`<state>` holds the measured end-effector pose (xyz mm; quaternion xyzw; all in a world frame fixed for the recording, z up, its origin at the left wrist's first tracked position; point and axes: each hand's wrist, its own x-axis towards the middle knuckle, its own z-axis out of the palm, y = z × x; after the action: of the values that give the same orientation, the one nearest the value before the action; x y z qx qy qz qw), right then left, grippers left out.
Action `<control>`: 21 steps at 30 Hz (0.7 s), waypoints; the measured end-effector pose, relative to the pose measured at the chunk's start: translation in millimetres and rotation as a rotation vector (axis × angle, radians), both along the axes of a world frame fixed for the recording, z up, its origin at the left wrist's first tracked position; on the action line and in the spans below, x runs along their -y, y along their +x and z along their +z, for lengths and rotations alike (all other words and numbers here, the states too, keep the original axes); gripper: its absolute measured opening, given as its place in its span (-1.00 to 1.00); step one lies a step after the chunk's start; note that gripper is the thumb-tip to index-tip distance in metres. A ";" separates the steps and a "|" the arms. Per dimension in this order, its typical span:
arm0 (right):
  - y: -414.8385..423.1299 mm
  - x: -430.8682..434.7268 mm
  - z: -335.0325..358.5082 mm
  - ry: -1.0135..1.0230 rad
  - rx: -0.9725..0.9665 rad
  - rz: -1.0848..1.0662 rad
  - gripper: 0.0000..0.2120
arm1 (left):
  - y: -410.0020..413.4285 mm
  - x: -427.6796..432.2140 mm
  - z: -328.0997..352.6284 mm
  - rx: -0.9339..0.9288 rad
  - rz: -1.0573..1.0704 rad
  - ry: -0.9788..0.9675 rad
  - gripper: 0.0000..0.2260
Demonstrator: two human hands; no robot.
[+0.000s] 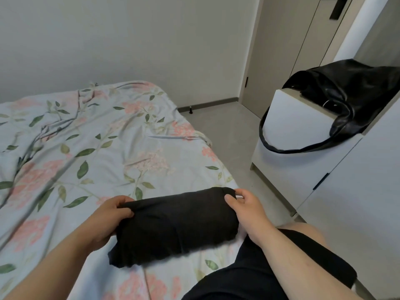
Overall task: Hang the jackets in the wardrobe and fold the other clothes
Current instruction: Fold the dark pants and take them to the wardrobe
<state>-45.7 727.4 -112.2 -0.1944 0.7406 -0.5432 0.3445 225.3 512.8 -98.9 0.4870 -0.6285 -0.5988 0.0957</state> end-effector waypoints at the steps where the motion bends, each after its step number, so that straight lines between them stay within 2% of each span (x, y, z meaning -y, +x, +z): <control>1: 1.4 7.9 -1.1 0.033 -0.053 -0.020 -0.88 | -3.7 0.1 -9.2 0.021 0.090 -0.045 -0.84; 3: 6.3 21.1 -3.6 0.027 -0.047 -0.012 -0.71 | -11.5 -0.9 -26.7 0.069 0.244 -0.127 -0.84; 5: 15.4 28.1 -8.2 0.018 -0.017 0.078 -0.42 | -17.4 -3.7 -36.0 0.122 0.319 -0.198 -0.83; 6: 19.4 29.5 -11.8 0.062 -0.074 0.145 -0.31 | -19.3 -5.0 -38.8 0.143 0.333 -0.228 -0.82; 8: 21.8 31.3 -20.2 0.192 -0.238 0.210 -0.24 | -21.0 -10.9 -38.1 0.215 0.307 -0.343 -0.79; 10: 20.6 30.6 -21.6 0.305 -0.490 0.184 -0.28 | -21.3 -24.7 -30.7 0.280 0.231 -0.635 -0.70; 11: 21.6 31.2 -20.4 0.321 -0.702 0.189 -0.32 | -22.4 -33.0 -24.3 0.275 0.157 -0.823 -0.67; 13: 28.2 36.9 -19.5 0.254 -1.116 0.328 -0.38 | -26.0 -50.7 -17.7 0.243 -0.135 -1.124 -0.58; 14: 33.5 40.4 -22.6 0.203 -1.234 0.448 -0.39 | -28.5 -58.2 -21.4 0.266 -0.296 -1.204 -0.53; 15: 39.7 43.1 -27.1 0.200 -1.278 0.570 -0.40 | -31.1 -64.2 -26.6 0.317 -0.411 -1.213 -0.48; 17: 43.9 47.9 -34.6 0.302 -1.237 0.703 -0.38 | -35.6 -66.4 -39.3 0.461 -0.495 -1.115 -0.38; 19: 38.0 51.0 -41.9 0.398 -1.190 0.727 -0.35 | -37.8 -60.1 -55.7 0.548 -0.485 -1.024 -0.33; 21: 33.4 52.3 -47.6 0.439 -1.173 0.749 -0.33 | -40.2 -54.4 -69.3 0.575 -0.495 -1.013 -0.32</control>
<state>-12.2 675.0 -159.8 -0.6205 0.7788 -0.0343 0.0848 185.1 567.2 -168.1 0.3627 -0.9287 -0.0767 0.0004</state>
